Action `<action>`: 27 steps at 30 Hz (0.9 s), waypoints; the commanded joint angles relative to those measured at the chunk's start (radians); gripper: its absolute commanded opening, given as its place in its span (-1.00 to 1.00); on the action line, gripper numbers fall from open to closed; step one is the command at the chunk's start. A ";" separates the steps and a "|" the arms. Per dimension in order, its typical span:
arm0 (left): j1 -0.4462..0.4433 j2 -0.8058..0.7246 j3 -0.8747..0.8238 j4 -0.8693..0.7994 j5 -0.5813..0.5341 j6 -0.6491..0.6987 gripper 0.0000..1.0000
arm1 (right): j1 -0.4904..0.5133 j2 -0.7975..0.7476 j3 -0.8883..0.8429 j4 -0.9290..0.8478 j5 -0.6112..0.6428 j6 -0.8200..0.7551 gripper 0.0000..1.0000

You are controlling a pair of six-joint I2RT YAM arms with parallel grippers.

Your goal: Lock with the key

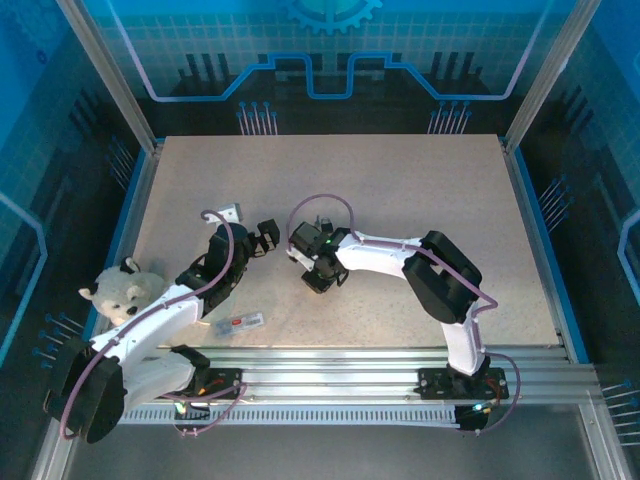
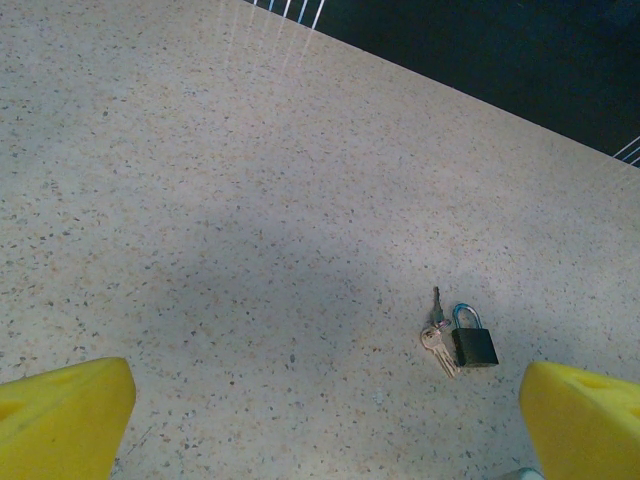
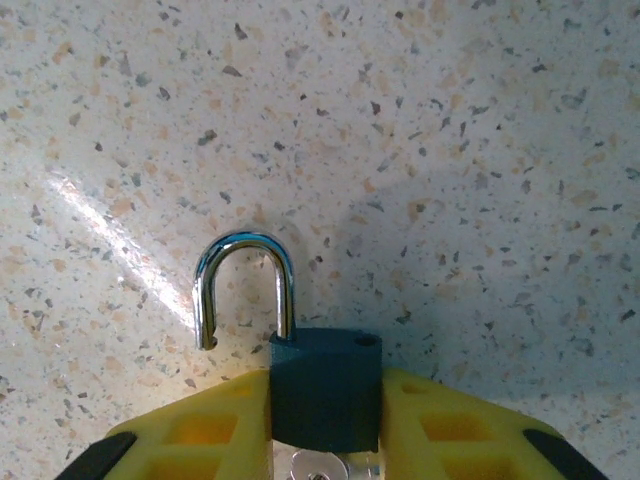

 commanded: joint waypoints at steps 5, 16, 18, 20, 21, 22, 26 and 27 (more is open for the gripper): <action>-0.006 0.001 -0.006 0.025 0.022 -0.002 0.99 | -0.048 -0.040 -0.106 0.060 -0.067 0.008 -0.47; -0.006 0.007 -0.007 0.033 0.037 -0.003 0.99 | -0.151 -0.184 -0.234 0.204 -0.365 0.084 -0.46; -0.005 0.012 -0.007 0.037 0.043 -0.004 0.99 | -0.168 -0.202 -0.257 0.232 -0.401 0.098 -0.46; -0.004 0.020 -0.007 0.041 0.053 -0.007 0.99 | -0.187 -0.218 -0.278 0.261 -0.437 0.117 -0.46; -0.006 0.025 -0.007 0.045 0.062 -0.010 0.98 | -0.196 -0.229 -0.291 0.278 -0.458 0.128 -0.46; -0.005 0.030 -0.006 0.049 0.072 -0.012 0.99 | -0.206 -0.237 -0.303 0.297 -0.476 0.139 -0.47; -0.005 0.058 0.002 0.061 0.125 -0.020 0.99 | -0.242 -0.269 -0.353 0.371 -0.548 0.182 -0.47; -0.006 0.064 0.004 0.067 0.137 -0.022 0.98 | -0.249 -0.277 -0.365 0.388 -0.558 0.192 -0.47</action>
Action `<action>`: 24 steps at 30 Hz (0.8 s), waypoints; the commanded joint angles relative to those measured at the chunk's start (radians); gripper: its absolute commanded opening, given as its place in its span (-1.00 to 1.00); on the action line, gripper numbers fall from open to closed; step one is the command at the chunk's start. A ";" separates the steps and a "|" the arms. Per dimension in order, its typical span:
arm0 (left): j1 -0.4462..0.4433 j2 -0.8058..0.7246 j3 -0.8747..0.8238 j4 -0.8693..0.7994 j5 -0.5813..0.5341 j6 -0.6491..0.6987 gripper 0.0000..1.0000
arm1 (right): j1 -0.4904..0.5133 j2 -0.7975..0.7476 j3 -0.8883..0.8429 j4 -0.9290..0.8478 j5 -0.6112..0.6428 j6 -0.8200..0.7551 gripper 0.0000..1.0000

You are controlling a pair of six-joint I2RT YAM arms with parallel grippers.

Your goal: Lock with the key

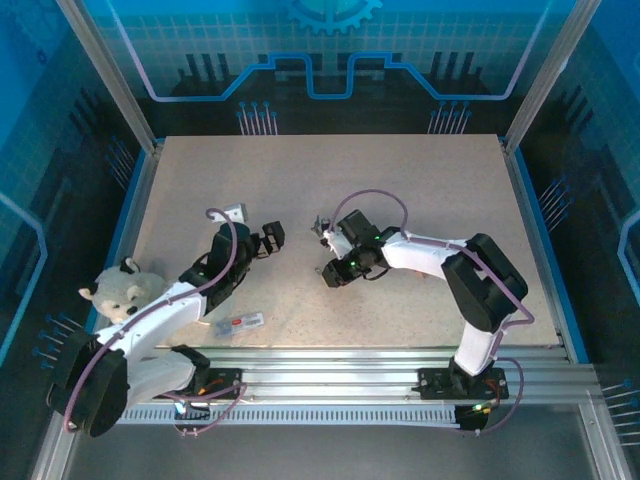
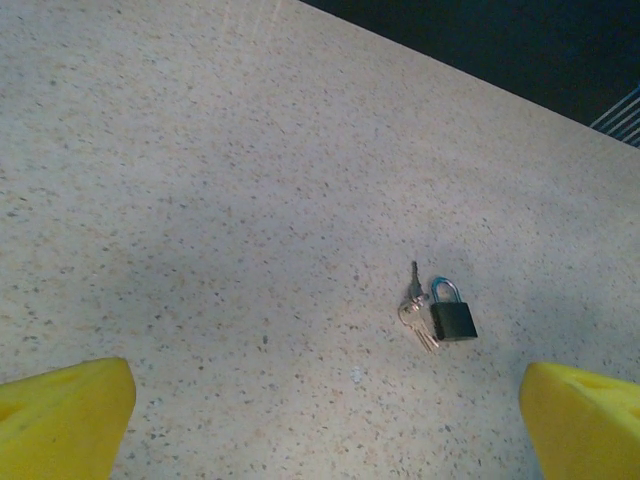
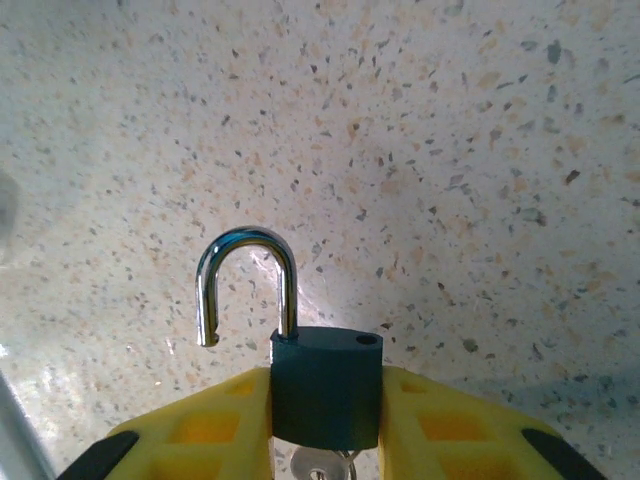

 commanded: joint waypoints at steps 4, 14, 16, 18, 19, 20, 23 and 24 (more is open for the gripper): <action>-0.006 0.054 0.009 0.055 0.119 -0.044 0.98 | -0.045 -0.076 -0.072 0.135 -0.111 0.074 -0.48; -0.014 0.160 0.024 0.156 0.378 -0.178 0.98 | -0.088 -0.149 -0.142 0.218 -0.125 0.110 -0.49; -0.031 0.184 0.038 0.154 0.407 -0.202 0.98 | -0.090 -0.155 -0.142 0.224 -0.124 0.110 -0.50; -0.056 0.203 0.048 0.150 0.430 -0.222 0.97 | -0.091 -0.161 -0.171 0.231 -0.124 0.114 -0.50; -0.068 0.209 0.052 0.146 0.436 -0.232 0.97 | -0.091 -0.163 -0.175 0.237 -0.125 0.116 -0.50; -0.077 0.214 0.054 0.145 0.445 -0.247 0.96 | -0.093 -0.165 -0.179 0.243 -0.126 0.118 -0.50; -0.105 0.219 0.059 0.139 0.460 -0.274 0.94 | -0.093 -0.167 -0.180 0.246 -0.130 0.122 -0.50; -0.114 0.219 0.060 0.136 0.461 -0.284 0.93 | -0.093 -0.166 -0.180 0.247 -0.132 0.122 -0.50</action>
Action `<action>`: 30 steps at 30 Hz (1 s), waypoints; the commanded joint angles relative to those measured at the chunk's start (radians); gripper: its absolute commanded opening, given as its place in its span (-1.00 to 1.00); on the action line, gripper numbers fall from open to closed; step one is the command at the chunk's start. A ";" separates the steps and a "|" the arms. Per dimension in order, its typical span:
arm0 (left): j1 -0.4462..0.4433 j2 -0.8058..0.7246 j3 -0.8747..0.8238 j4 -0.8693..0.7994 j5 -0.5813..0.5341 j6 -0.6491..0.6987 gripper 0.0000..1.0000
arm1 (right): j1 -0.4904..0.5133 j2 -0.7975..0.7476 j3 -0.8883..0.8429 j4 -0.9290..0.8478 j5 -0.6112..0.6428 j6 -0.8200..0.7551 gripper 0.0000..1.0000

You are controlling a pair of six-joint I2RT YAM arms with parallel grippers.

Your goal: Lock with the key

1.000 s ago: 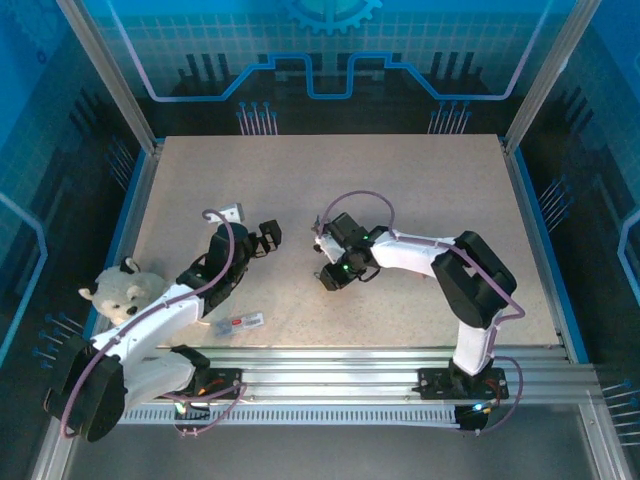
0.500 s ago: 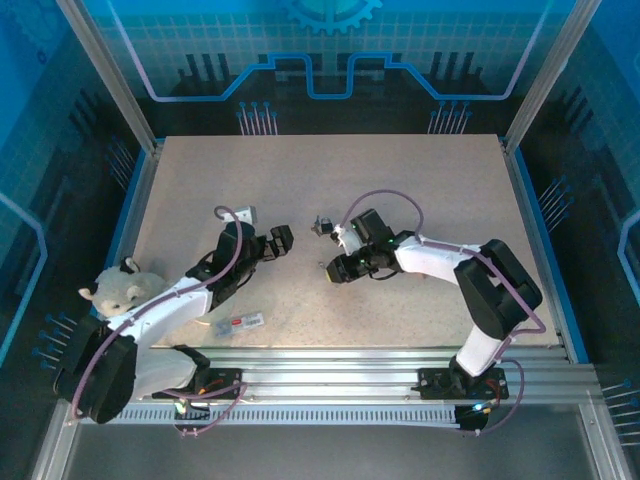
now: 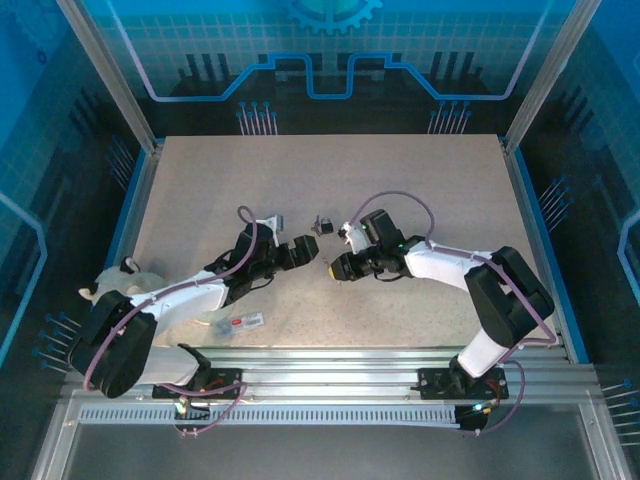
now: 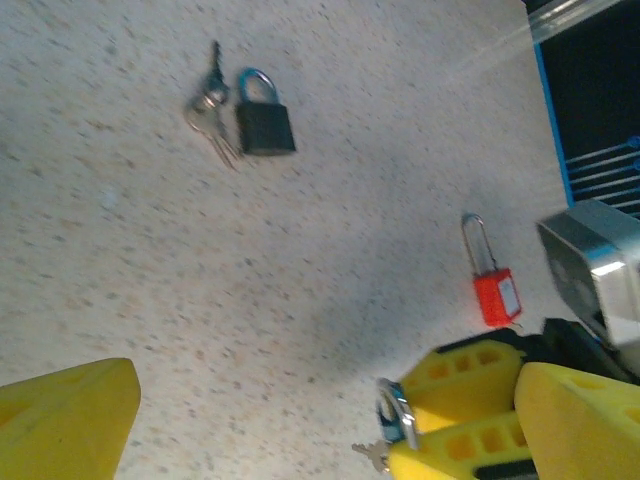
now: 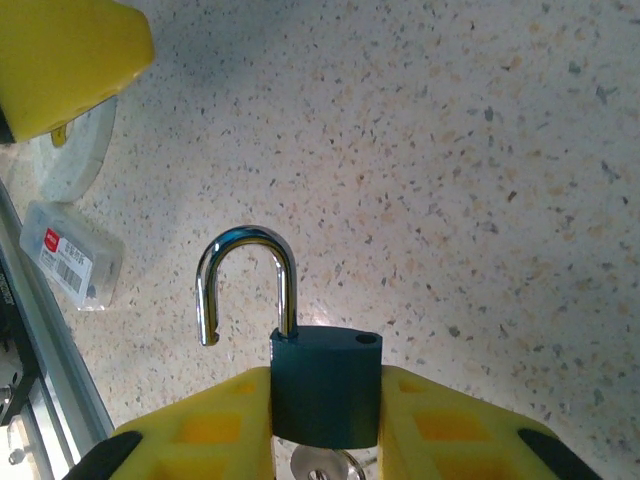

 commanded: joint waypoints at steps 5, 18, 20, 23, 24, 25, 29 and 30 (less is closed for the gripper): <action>-0.060 0.029 0.053 0.013 0.061 -0.073 0.87 | -0.013 -0.032 -0.010 0.037 -0.030 0.016 -0.50; -0.087 0.122 0.081 0.011 0.074 -0.134 0.60 | -0.013 -0.053 -0.023 0.044 -0.019 0.021 -0.52; -0.088 0.135 0.082 0.017 0.076 -0.147 0.47 | -0.013 -0.058 -0.024 0.044 -0.016 0.020 -0.52; -0.087 0.158 0.087 0.034 0.088 -0.164 0.39 | -0.012 -0.058 -0.026 0.045 -0.013 0.020 -0.52; -0.087 0.166 0.089 0.036 0.091 -0.168 0.39 | -0.012 -0.057 -0.025 0.047 -0.013 0.020 -0.52; -0.088 0.171 0.092 0.038 0.092 -0.174 0.38 | -0.013 -0.055 -0.027 0.048 -0.015 0.021 -0.52; -0.089 0.185 0.097 0.053 0.097 -0.185 0.23 | -0.009 -0.052 -0.025 0.047 -0.017 0.019 -0.52; -0.090 0.185 0.098 0.054 0.096 -0.186 0.21 | -0.009 -0.052 -0.024 0.047 -0.016 0.019 -0.52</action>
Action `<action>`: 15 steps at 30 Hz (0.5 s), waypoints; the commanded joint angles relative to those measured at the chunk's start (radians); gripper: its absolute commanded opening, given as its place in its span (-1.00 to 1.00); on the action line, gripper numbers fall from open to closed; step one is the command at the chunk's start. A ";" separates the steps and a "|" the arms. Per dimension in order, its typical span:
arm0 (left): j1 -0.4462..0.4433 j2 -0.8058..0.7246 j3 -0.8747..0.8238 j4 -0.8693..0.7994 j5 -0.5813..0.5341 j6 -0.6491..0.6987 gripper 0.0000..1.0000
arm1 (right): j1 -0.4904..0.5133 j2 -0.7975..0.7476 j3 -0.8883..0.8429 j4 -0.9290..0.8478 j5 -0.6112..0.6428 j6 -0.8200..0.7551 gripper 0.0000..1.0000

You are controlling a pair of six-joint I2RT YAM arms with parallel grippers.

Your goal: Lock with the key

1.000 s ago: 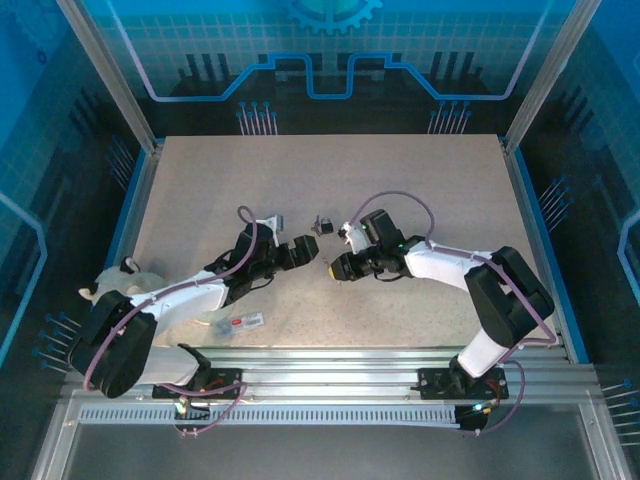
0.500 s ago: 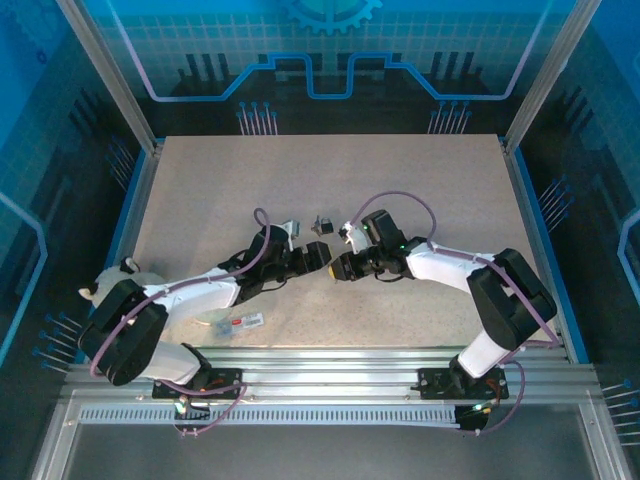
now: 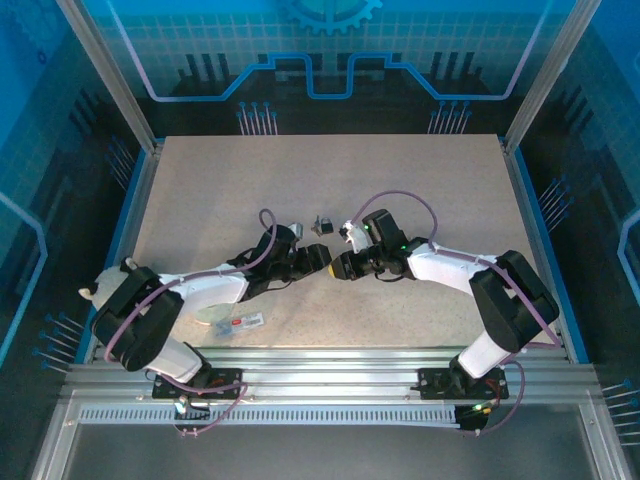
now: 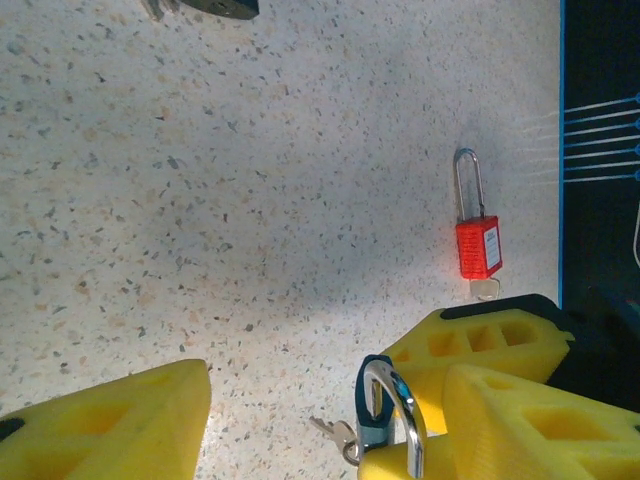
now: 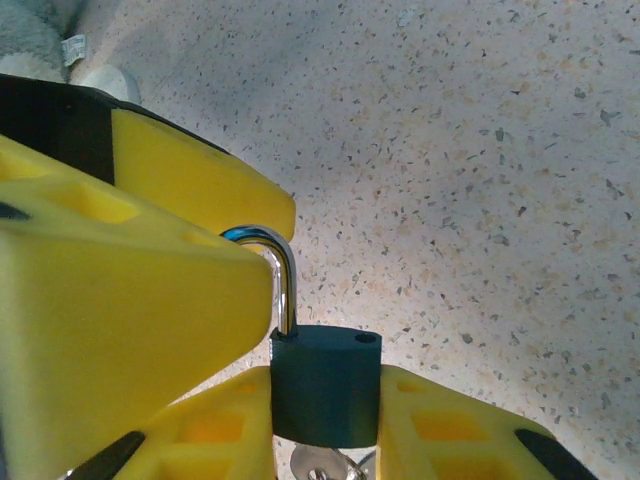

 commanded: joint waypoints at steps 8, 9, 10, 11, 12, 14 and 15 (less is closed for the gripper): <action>-0.007 0.017 0.035 0.026 0.022 -0.023 0.00 | -0.004 -0.007 -0.001 0.014 -0.012 0.004 -0.52; -0.007 0.017 0.035 0.026 0.021 -0.024 -0.04 | -0.003 -0.007 -0.001 0.013 -0.011 0.003 -0.52; -0.008 0.018 0.034 0.025 0.020 -0.022 -0.09 | -0.003 -0.007 -0.002 0.012 -0.011 0.002 -0.52; -0.008 0.018 0.035 0.027 0.018 -0.024 -0.12 | -0.001 -0.009 0.000 0.012 -0.012 0.002 -0.52; -0.006 0.018 0.036 0.027 0.018 -0.025 -0.16 | 0.000 -0.007 0.001 0.012 -0.011 0.001 -0.52; -0.008 0.021 0.038 0.027 0.016 -0.026 -0.21 | 0.001 -0.005 0.001 0.013 -0.010 0.002 -0.52; -0.008 0.022 0.039 0.030 0.018 -0.026 -0.22 | 0.001 -0.004 0.001 0.012 -0.011 0.001 -0.52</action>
